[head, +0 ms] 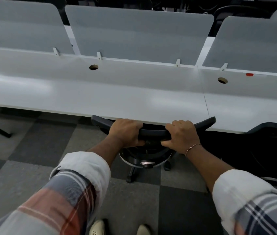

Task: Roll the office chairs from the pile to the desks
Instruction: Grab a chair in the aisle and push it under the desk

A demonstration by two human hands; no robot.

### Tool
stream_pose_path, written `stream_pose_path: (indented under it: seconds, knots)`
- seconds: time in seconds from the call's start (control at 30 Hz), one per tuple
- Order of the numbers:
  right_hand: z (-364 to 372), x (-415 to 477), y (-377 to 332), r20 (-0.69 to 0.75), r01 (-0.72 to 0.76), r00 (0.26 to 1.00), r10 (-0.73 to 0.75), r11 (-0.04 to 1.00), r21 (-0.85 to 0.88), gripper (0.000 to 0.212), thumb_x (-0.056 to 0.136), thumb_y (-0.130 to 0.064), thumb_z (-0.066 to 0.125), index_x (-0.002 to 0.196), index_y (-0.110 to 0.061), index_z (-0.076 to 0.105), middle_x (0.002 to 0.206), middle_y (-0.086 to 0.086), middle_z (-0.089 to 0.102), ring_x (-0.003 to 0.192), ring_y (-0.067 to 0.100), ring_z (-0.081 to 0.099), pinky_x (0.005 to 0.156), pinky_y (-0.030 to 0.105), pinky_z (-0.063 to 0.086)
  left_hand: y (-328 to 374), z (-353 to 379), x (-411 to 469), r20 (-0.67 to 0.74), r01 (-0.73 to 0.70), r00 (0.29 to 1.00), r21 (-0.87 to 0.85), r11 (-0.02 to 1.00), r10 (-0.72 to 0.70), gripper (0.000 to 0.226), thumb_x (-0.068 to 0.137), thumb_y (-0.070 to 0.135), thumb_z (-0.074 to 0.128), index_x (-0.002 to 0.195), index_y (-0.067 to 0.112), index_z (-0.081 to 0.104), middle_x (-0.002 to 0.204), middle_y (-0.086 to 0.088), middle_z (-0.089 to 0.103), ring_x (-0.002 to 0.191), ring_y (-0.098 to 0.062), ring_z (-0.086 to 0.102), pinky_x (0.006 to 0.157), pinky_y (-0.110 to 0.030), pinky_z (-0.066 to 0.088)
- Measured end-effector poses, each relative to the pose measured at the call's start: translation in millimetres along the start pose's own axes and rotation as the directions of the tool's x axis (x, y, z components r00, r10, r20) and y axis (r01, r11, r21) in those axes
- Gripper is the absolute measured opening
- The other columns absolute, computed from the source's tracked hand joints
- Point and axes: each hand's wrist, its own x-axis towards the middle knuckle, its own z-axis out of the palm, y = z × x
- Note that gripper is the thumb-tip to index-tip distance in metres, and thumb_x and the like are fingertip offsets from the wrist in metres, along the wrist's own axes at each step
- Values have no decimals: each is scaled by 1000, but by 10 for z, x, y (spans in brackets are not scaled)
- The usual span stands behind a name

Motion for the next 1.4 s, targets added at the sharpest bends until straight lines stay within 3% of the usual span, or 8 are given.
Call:
stream_pose_path:
  seconds: [0.2, 0.3, 0.4, 0.53, 0.77, 1.0, 1.2, 1.4]
  knots:
    - [-90, -188, -265, 31, -175, 984, 177, 982, -76, 53, 61, -55, 76, 89, -14, 58, 78, 6, 53, 71, 27, 49, 74, 41, 40, 136, 121, -255, -144, 95, 986, 41, 995, -88, 59, 75, 70, 57, 106, 20, 53, 98, 0, 57, 92, -24, 55, 84, -38, 44]
    - [-128, -211, -330, 36, -68, 997, 74, 988, -137, 59, 72, -58, 70, 105, -12, 56, 95, 10, 55, 84, 30, 52, 81, 44, 41, 151, 201, -413, -192, 115, 976, 27, 993, -108, 65, 79, 59, 66, 124, 15, 46, 122, -8, 53, 116, -30, 49, 105, -42, 37]
    - [-154, -206, -456, 87, 50, 996, -36, 986, -159, 83, 76, -60, 65, 139, -11, 42, 134, 16, 49, 118, 37, 48, 95, 50, 40, 121, 275, -678, -176, 110, 980, 92, 990, -93, 96, 84, 58, 61, 154, 8, 20, 158, -23, 27, 149, -40, 20, 124, -50, 14]
    - [-165, -180, -889, 130, 108, 988, -88, 983, -149, 101, 77, -62, 62, 155, -14, 20, 157, 20, 25, 143, 41, 24, 112, 60, 23, 5, 350, -1017, -91, 86, 993, 145, 986, -74, 100, 94, 61, 45, 158, 10, -13, 166, -19, -13, 153, -34, -15, 125, -49, 0]
    - [-63, -93, -1751, 124, 252, 964, -237, 959, -128, 91, 82, -54, 64, 155, -18, 24, 161, 22, 17, 149, 40, 13, 118, 59, 12, -460, 468, -1818, -27, 149, 989, 143, 978, -146, 86, 99, 58, 37, 157, 13, -7, 166, -19, -7, 154, -34, -8, 125, -48, 6]
    - [-23, 134, -2767, 127, 305, 948, -292, 947, -97, 85, 87, -57, 60, 155, -20, 25, 161, 20, 20, 149, 38, 15, 118, 57, 13, -1118, 378, -2637, -32, 263, 965, 167, 950, -261, 80, 97, 61, 12, 159, 12, -5, 164, -19, -14, 152, -33, -14, 122, -44, -7]
    - [6, 342, -3787, 136, 383, 918, -373, 922, -57, 85, 87, -58, 60, 154, -20, 24, 160, 20, 24, 148, 39, 19, 118, 57, 17, -1682, 347, -3421, 3, 357, 933, 142, 923, -361, 79, 103, 59, 23, 159, 15, -9, 162, -15, -23, 151, -31, -21, 122, -43, -12]
    - [-26, 491, -4716, 146, 450, 886, -441, 893, -29, 81, 90, -57, 55, 155, -20, 24, 160, 20, 22, 149, 39, 17, 118, 57, 16, -2144, 402, -4222, -1, 477, 877, 124, 870, -481, 79, 102, 57, 29, 160, 12, -2, 166, -17, -12, 153, -31, -15, 123, -43, -10]
